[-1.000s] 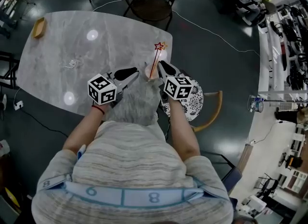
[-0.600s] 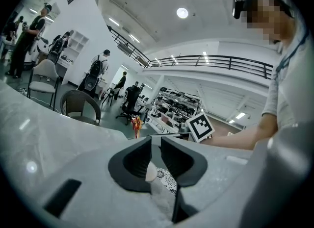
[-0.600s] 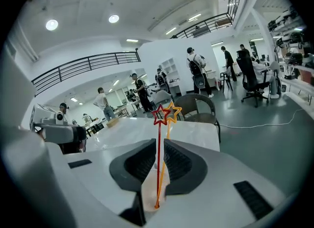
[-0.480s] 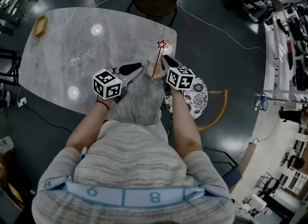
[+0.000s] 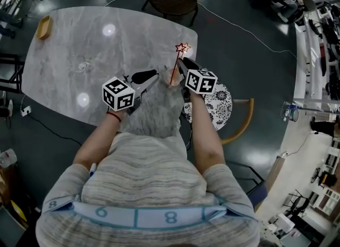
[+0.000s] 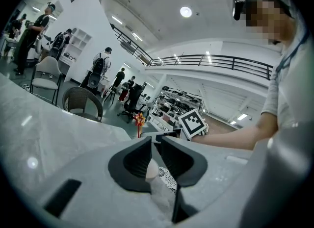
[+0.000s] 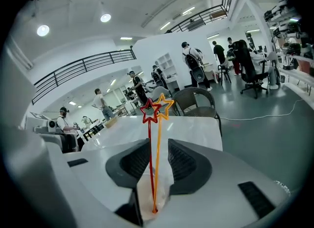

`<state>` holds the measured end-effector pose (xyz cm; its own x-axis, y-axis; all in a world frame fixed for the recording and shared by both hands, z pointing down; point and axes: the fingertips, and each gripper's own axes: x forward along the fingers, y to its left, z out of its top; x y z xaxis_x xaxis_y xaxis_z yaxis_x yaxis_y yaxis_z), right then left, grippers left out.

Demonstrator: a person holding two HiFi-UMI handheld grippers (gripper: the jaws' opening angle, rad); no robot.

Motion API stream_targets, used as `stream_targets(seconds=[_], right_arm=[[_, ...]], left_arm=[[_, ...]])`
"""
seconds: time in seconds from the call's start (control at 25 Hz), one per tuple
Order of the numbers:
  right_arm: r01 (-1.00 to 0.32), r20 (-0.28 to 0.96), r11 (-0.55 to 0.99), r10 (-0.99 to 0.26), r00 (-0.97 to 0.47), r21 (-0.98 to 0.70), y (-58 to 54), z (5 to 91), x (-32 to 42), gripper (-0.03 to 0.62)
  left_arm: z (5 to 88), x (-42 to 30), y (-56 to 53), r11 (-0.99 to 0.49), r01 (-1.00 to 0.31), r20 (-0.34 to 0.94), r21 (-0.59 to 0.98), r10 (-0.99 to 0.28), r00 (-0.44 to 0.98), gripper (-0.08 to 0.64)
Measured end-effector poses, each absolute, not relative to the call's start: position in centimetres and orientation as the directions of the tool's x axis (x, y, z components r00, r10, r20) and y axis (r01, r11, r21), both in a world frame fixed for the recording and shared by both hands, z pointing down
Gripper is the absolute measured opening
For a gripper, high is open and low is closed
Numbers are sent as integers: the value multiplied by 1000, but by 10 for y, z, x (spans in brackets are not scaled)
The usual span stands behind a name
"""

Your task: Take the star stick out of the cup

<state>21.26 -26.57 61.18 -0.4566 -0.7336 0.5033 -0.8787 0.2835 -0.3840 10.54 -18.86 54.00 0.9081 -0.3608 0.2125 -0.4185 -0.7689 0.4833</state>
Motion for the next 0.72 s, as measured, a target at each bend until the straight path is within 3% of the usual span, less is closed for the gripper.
stream_targets(seconds=[0.28,0.44,0.72], right_arm=[[-875,517,298,-717,-468,-381,-266,613,206,78],[-873,518,315,-710,-478,-373,-265,613,204,26],[-889,513,284,-735,-443,-360,-264,610,211,21]], left_arm=[[538,102,-187,-766,-421,214,485,-363,907,55],[539,103,-187,-765,-420,214,488,-362,907,55],[540,104,-185,-766,-414,209,492,-358,910,55]])
